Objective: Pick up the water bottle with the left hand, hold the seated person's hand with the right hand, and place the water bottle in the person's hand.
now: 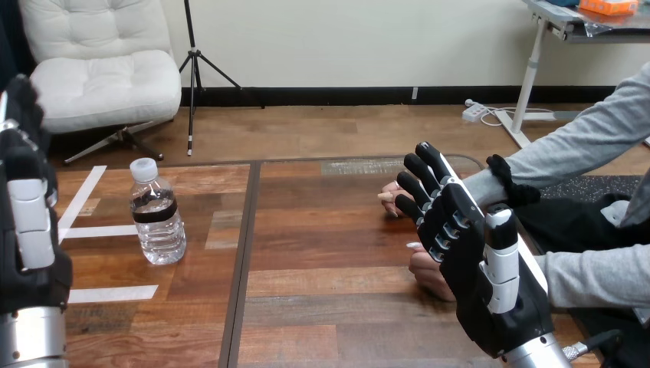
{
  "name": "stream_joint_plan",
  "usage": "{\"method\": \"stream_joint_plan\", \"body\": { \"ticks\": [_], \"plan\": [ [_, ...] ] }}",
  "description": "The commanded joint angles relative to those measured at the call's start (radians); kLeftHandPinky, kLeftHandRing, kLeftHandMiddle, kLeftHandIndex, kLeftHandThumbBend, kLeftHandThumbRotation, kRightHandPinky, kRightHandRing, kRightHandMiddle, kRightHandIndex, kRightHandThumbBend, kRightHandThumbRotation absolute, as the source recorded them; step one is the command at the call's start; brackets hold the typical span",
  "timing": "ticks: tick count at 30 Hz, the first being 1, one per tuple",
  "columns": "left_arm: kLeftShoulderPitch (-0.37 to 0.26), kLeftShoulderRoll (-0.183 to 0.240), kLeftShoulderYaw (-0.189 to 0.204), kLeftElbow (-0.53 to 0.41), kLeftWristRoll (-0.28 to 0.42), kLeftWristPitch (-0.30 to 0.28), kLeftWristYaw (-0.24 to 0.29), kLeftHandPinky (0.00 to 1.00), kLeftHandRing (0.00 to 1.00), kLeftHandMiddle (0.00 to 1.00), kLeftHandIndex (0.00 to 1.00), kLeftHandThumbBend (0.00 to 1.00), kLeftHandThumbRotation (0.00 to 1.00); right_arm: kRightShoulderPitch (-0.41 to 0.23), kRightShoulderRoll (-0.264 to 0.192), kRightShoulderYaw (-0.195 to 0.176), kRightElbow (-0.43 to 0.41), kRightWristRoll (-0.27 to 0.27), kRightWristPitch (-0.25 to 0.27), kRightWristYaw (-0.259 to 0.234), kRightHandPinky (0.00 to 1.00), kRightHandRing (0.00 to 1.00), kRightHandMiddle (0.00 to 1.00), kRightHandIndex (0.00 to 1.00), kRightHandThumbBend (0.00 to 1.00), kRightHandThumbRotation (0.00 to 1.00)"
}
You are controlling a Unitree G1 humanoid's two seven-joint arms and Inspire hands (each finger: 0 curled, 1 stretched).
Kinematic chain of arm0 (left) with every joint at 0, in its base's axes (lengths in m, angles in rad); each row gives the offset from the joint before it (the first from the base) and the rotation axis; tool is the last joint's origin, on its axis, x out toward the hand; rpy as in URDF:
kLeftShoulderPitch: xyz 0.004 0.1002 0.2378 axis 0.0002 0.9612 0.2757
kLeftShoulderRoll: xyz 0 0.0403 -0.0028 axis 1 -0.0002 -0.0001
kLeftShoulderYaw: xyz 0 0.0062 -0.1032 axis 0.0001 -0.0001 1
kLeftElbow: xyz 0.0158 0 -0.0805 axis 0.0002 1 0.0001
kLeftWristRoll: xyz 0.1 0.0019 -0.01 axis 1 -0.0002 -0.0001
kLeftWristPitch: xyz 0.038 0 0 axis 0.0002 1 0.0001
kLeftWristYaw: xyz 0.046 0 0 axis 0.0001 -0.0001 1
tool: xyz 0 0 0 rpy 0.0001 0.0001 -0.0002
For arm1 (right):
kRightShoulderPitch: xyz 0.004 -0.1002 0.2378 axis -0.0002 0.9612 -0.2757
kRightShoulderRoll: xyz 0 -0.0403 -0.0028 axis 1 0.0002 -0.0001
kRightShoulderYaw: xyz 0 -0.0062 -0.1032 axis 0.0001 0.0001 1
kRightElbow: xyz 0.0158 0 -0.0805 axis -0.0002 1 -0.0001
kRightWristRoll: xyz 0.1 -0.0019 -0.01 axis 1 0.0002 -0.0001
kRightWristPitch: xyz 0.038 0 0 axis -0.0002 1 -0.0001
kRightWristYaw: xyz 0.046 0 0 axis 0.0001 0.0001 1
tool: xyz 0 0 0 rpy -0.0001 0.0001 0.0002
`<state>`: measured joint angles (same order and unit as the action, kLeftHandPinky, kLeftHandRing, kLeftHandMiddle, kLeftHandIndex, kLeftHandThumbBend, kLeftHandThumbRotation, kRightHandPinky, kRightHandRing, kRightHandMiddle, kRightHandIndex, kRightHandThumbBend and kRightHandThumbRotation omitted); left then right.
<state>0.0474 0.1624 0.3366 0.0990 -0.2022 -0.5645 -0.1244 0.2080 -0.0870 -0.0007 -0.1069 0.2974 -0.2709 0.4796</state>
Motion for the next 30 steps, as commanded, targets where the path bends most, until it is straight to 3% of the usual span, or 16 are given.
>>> {"method": "stream_joint_plan", "body": {
  "ticks": [1, 4, 10, 13, 14, 22, 30],
  "plan": [
    [-0.051, 0.023, 0.002, 0.032, 0.018, -0.002, 0.007, 1.00, 1.00, 1.00, 0.98, 0.81, 1.00, -0.036, -0.004, 0.004, -0.010, 0.004, -0.010, 0.001, 1.00, 1.00, 1.00, 1.00, 0.93, 1.00],
    [-0.053, 0.025, 0.005, 0.044, 0.031, -0.004, 0.017, 1.00, 1.00, 1.00, 0.99, 0.83, 0.98, -0.036, -0.004, 0.005, -0.011, 0.003, -0.010, 0.000, 1.00, 1.00, 1.00, 1.00, 0.93, 1.00],
    [-0.059, 0.029, 0.007, 0.069, 0.059, -0.010, 0.040, 1.00, 1.00, 1.00, 1.00, 0.88, 0.80, -0.037, -0.004, 0.004, -0.012, 0.005, -0.006, 0.000, 1.00, 1.00, 1.00, 1.00, 0.94, 1.00],
    [-0.062, 0.028, 0.008, 0.078, 0.068, -0.013, 0.052, 1.00, 1.00, 1.00, 1.00, 0.89, 0.66, -0.037, -0.003, 0.004, -0.010, 0.005, -0.008, 0.000, 1.00, 1.00, 1.00, 1.00, 0.94, 1.00],
    [-0.063, 0.028, 0.008, 0.081, 0.070, -0.013, 0.055, 1.00, 1.00, 1.00, 1.00, 0.91, 0.56, -0.038, -0.003, 0.004, -0.009, 0.005, -0.009, 0.000, 1.00, 1.00, 0.99, 1.00, 0.94, 1.00],
    [-0.065, 0.033, 0.009, 0.102, 0.101, -0.015, 0.087, 1.00, 1.00, 1.00, 0.99, 0.98, 0.22, -0.036, -0.004, 0.004, -0.010, 0.006, -0.010, 0.001, 1.00, 1.00, 0.99, 1.00, 0.93, 1.00],
    [-0.068, 0.044, 0.007, 0.121, 0.122, -0.006, 0.106, 1.00, 1.00, 1.00, 0.99, 1.00, 0.09, -0.039, -0.004, 0.004, -0.005, 0.004, -0.013, 0.003, 1.00, 1.00, 0.99, 0.99, 0.93, 1.00]
  ]
}}
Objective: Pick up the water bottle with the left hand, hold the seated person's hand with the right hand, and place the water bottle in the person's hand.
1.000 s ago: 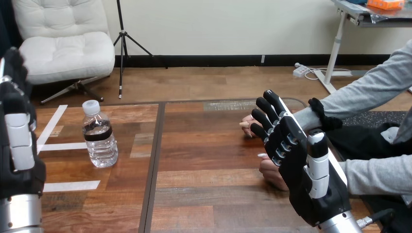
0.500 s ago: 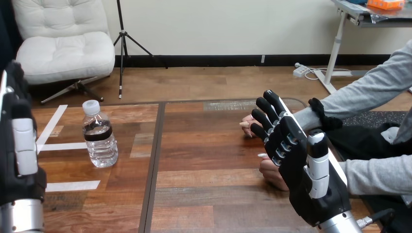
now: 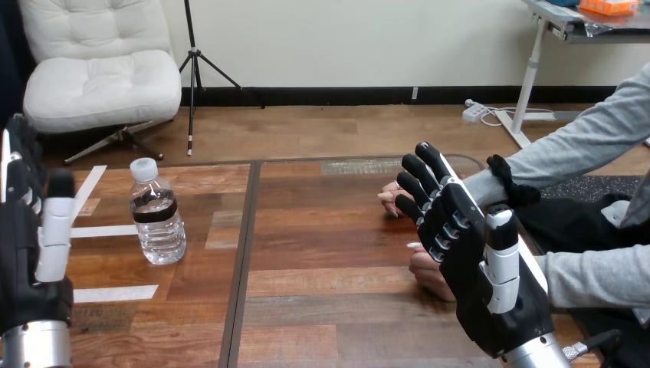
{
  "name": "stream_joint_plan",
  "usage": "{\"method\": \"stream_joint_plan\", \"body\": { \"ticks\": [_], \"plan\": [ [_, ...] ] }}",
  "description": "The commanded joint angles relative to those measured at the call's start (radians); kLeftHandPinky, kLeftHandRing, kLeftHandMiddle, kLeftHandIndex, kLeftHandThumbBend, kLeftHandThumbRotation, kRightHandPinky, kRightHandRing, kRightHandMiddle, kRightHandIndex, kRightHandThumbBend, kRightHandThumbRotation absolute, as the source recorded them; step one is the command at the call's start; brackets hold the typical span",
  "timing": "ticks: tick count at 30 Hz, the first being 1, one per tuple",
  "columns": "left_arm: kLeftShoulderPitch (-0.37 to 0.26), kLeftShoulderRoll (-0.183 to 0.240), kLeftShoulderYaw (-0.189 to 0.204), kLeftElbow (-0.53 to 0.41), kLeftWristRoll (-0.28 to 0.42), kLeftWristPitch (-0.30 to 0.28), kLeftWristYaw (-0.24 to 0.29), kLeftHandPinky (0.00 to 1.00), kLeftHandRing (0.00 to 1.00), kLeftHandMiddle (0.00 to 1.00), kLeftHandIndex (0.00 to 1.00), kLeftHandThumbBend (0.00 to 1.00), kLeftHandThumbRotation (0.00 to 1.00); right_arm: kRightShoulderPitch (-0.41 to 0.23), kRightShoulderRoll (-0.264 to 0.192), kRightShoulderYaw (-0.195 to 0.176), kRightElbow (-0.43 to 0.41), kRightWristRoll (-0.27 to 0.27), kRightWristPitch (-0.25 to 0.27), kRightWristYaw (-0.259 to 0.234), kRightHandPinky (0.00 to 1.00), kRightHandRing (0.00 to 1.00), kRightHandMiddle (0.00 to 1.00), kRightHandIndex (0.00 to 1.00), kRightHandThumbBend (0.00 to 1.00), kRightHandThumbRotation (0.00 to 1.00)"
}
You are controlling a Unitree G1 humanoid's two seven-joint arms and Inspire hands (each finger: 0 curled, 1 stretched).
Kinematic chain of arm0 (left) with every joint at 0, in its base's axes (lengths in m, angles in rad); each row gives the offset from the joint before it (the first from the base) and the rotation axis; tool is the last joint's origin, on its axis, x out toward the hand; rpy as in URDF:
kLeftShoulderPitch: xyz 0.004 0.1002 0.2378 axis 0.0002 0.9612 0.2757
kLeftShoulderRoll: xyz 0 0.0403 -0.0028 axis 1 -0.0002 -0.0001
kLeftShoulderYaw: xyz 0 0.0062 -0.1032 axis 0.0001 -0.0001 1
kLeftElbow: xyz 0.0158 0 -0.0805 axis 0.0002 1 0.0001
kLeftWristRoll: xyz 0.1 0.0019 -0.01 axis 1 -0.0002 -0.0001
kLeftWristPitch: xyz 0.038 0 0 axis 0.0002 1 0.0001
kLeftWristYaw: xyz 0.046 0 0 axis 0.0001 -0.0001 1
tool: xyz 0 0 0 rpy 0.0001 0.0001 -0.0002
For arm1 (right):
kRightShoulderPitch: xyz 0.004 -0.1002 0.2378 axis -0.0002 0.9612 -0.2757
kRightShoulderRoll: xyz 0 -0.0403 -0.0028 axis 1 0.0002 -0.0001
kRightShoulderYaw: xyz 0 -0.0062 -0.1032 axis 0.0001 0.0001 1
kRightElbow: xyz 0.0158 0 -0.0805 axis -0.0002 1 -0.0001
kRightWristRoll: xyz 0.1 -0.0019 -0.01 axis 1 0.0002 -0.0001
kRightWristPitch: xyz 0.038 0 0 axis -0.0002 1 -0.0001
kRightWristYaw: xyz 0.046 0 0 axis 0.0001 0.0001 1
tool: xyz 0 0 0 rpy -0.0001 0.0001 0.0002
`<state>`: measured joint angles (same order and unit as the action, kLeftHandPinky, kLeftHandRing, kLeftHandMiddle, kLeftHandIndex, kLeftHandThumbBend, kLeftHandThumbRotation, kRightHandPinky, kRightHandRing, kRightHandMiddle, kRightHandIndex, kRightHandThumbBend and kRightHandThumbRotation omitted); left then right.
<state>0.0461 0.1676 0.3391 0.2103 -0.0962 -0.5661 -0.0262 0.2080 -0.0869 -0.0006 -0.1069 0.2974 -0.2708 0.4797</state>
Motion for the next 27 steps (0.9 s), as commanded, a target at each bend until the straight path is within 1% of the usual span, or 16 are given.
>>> {"method": "stream_joint_plan", "body": {
  "ticks": [1, 6, 9, 13, 15, 18, 21, 24, 27],
  "plan": [
    [-0.066, 0.041, 0.004, 0.009, 0.019, 0.002, 0.010, 1.00, 1.00, 1.00, 0.99, 1.00, 0.07, -0.038, -0.003, 0.004, -0.006, 0.004, -0.013, 0.002, 1.00, 1.00, 0.99, 0.99, 0.93, 1.00],
    [-0.067, 0.048, 0.000, 0.016, 0.039, 0.022, 0.024, 1.00, 1.00, 1.00, 0.99, 1.00, 0.05, -0.039, 0.000, 0.005, -0.005, 0.002, -0.015, 0.000, 1.00, 1.00, 0.99, 0.99, 0.93, 1.00],
    [-0.066, 0.053, -0.006, 0.013, 0.028, 0.045, 0.013, 1.00, 1.00, 1.00, 0.99, 1.00, 0.03, -0.039, -0.001, 0.005, -0.003, 0.002, -0.017, 0.001, 1.00, 1.00, 0.99, 0.99, 0.93, 1.00],
    [-0.073, 0.065, -0.011, 0.035, 0.045, 0.051, 0.013, 1.00, 1.00, 1.00, 1.00, 1.00, 0.01, -0.040, -0.002, 0.005, -0.002, 0.004, -0.018, 0.004, 1.00, 1.00, 0.99, 1.00, 0.93, 1.00],
    [-0.074, 0.071, -0.014, 0.043, 0.051, 0.052, 0.010, 1.00, 1.00, 1.00, 1.00, 1.00, 0.02, -0.041, -0.002, 0.005, -0.002, 0.005, -0.018, 0.005, 1.00, 1.00, 0.99, 1.00, 0.93, 1.00],
    [-0.072, 0.080, -0.020, 0.042, 0.054, 0.082, 0.003, 1.00, 1.00, 1.00, 1.00, 1.00, 0.03, -0.039, -0.001, 0.004, -0.003, -0.001, -0.020, 0.000, 1.00, 1.00, 0.99, 1.00, 0.93, 1.00],
    [-0.072, 0.097, -0.027, 0.053, 0.071, 0.089, -0.007, 1.00, 1.00, 1.00, 1.00, 1.00, 0.05, -0.039, -0.002, 0.005, -0.003, 0.001, -0.020, 0.003, 1.00, 1.00, 0.99, 1.00, 0.93, 1.00],
    [-0.075, 0.095, -0.026, 0.054, 0.060, 0.123, -0.013, 1.00, 1.00, 1.00, 1.00, 1.00, 0.05, -0.040, 0.000, 0.004, -0.002, 0.003, -0.016, 0.000, 1.00, 1.00, 0.99, 1.00, 0.93, 1.00],
    [-0.079, 0.104, -0.029, 0.067, 0.082, 0.134, -0.007, 1.00, 1.00, 1.00, 1.00, 1.00, 0.05, -0.040, -0.002, 0.004, -0.004, 0.004, -0.012, 0.001, 1.00, 1.00, 0.99, 1.00, 0.94, 1.00]
  ]
}}
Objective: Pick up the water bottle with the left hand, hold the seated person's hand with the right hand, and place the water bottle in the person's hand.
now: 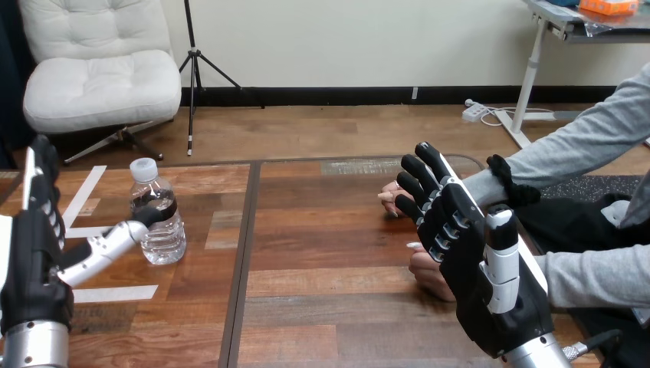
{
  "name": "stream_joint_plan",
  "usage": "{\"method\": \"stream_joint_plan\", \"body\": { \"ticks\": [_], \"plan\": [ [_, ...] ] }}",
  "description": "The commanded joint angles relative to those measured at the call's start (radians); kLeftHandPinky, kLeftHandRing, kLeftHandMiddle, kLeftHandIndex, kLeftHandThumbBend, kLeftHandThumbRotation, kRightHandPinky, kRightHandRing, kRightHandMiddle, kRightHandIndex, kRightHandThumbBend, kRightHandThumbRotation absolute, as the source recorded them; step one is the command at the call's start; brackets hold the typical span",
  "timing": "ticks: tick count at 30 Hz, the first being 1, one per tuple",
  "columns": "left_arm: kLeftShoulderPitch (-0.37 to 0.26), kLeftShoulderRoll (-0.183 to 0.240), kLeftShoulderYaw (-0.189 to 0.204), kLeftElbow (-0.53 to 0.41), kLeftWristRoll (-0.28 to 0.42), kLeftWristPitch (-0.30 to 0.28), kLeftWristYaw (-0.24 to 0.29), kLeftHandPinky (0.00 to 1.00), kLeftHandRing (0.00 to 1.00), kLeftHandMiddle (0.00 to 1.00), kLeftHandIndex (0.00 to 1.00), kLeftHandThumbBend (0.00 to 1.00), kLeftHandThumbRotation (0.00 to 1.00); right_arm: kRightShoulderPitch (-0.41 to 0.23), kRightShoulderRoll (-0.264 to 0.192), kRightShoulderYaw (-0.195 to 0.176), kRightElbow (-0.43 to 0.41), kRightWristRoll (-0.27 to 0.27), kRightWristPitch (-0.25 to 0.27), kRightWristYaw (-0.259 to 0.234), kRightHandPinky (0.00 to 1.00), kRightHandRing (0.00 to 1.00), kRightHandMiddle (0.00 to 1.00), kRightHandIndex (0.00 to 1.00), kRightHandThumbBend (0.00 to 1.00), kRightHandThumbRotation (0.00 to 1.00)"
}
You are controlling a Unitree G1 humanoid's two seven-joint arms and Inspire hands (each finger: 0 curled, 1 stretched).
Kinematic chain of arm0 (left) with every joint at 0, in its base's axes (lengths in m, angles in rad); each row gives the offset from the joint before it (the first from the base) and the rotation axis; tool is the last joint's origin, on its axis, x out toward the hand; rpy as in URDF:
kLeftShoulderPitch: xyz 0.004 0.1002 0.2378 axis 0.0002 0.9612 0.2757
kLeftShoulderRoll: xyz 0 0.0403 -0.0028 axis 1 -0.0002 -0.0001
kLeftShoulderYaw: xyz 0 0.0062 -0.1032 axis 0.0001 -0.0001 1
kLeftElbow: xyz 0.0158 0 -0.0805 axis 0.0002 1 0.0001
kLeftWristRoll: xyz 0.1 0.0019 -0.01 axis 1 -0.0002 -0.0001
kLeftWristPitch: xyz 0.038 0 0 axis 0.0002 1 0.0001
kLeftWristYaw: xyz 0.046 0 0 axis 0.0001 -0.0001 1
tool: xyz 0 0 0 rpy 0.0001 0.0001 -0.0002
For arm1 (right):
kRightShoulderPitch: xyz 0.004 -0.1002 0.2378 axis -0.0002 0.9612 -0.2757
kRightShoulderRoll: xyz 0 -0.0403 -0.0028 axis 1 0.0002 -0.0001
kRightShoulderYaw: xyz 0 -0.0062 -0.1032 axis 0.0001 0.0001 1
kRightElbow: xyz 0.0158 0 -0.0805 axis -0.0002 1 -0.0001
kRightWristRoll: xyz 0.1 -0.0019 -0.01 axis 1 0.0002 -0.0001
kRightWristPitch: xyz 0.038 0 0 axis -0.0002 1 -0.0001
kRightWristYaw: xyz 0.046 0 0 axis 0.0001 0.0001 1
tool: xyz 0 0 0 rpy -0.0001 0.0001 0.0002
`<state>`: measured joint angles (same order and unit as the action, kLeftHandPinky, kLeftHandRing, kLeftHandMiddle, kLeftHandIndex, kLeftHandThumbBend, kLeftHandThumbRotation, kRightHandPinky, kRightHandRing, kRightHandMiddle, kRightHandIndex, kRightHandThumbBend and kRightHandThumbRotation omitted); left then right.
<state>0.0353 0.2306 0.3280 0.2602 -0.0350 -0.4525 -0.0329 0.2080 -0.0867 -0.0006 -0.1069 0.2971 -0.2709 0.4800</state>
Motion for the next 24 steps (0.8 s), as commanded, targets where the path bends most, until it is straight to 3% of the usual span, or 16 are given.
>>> {"method": "stream_joint_plan", "body": {
  "ticks": [1, 15, 21, 24],
  "plan": [
    [-0.071, 0.041, -0.019, 0.022, 0.022, 0.020, -0.001, 1.00, 1.00, 1.00, 1.00, 1.00, 0.05, -0.040, -0.003, 0.004, -0.004, 0.003, -0.013, 0.001, 1.00, 1.00, 0.99, 1.00, 0.94, 1.00],
    [-0.114, 0.051, -0.024, 0.106, 0.030, 0.031, -0.003, 1.00, 1.00, 1.00, 1.00, 1.00, 0.01, -0.042, -0.002, 0.003, 0.000, 0.001, -0.016, 0.000, 1.00, 1.00, 0.99, 1.00, 0.93, 1.00],
    [-0.151, 0.067, -0.030, 0.171, 0.058, 0.022, 0.010, 1.00, 1.00, 1.00, 1.00, 1.00, 0.02, -0.042, -0.005, 0.003, 0.000, 0.003, -0.013, 0.003, 1.00, 1.00, 0.99, 1.00, 0.93, 1.00],
    [-0.169, 0.086, -0.044, 0.203, 0.106, 0.020, 0.038, 1.00, 1.00, 1.00, 0.99, 1.00, 0.04, -0.043, -0.004, 0.004, 0.002, 0.004, -0.017, 0.005, 1.00, 1.00, 0.99, 1.00, 0.93, 1.00]
  ]
}}
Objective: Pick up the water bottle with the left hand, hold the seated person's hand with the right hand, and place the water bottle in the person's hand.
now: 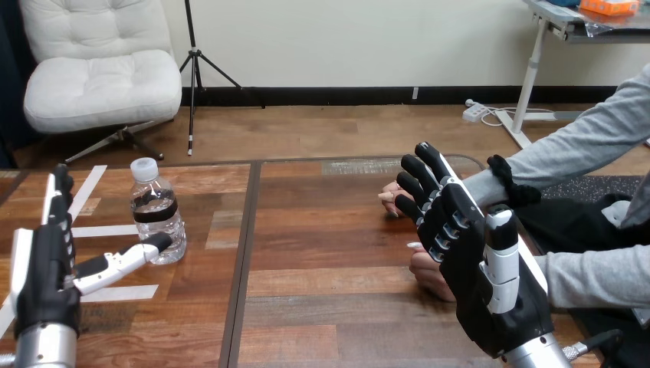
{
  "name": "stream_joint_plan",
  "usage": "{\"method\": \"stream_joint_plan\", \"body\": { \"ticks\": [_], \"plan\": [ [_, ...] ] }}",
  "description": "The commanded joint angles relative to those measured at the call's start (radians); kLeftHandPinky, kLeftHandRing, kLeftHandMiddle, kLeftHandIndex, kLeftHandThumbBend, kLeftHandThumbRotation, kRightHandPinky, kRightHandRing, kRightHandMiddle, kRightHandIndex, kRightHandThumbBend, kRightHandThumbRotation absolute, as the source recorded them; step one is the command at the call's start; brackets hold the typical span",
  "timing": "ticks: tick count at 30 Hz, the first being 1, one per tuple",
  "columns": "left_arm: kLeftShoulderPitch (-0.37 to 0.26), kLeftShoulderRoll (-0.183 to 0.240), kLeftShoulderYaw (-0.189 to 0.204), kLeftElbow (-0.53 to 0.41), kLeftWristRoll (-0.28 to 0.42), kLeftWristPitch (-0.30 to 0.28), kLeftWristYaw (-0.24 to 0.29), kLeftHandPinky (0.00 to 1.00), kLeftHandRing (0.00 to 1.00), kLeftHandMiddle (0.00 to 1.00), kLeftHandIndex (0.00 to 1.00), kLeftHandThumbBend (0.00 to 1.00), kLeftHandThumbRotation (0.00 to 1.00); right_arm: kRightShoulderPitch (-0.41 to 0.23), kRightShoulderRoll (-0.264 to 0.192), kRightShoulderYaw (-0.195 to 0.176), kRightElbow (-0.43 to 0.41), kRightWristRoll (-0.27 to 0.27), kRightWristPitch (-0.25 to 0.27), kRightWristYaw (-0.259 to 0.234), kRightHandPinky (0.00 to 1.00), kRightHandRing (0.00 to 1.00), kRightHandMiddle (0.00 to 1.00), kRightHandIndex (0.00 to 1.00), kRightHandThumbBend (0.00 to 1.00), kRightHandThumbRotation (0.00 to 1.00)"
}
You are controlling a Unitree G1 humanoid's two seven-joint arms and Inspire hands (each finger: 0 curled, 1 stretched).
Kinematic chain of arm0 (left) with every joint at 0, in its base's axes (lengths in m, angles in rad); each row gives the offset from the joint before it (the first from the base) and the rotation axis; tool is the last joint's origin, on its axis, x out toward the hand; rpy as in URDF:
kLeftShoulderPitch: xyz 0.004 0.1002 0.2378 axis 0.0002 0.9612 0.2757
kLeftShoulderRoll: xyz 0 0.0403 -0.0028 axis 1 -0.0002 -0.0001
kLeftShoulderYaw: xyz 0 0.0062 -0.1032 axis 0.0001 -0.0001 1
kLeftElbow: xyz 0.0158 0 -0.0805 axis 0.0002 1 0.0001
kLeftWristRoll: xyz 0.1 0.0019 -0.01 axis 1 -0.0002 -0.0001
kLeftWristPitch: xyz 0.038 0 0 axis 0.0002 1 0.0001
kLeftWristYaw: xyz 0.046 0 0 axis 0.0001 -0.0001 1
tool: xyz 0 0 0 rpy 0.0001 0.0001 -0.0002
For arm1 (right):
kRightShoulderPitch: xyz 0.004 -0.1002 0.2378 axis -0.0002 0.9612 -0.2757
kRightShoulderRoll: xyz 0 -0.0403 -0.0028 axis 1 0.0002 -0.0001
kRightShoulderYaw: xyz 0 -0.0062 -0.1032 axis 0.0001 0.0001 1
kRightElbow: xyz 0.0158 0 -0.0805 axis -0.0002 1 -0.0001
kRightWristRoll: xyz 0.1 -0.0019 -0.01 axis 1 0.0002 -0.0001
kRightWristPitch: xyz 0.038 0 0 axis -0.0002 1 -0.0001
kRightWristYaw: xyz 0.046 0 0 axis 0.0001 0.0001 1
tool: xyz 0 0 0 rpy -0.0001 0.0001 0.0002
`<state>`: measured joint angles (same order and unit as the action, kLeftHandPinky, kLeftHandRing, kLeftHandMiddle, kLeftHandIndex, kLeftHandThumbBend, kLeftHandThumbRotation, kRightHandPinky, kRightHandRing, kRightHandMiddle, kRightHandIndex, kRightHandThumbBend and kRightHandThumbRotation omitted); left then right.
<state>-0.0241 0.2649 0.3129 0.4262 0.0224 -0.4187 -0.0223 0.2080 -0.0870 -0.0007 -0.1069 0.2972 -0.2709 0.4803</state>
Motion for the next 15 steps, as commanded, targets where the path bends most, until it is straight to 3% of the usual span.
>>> {"method": "stream_joint_plan", "body": {
  "ticks": [1, 15],
  "plan": [
    [-0.119, 0.052, -0.030, 0.047, 0.043, -0.009, 0.020, 1.00, 0.99, 0.99, 0.99, 1.00, 0.05, -0.044, -0.004, 0.004, 0.002, 0.004, -0.015, 0.005, 1.00, 1.00, 0.99, 1.00, 0.93, 1.00],
    [-0.212, 0.083, -0.069, 0.175, 0.067, 0.031, 0.015, 0.99, 0.99, 0.99, 0.99, 1.00, 0.06, -0.043, -0.005, 0.001, 0.008, 0.004, -0.020, 0.011, 1.00, 1.00, 0.99, 1.00, 0.93, 1.00]
  ]
}}
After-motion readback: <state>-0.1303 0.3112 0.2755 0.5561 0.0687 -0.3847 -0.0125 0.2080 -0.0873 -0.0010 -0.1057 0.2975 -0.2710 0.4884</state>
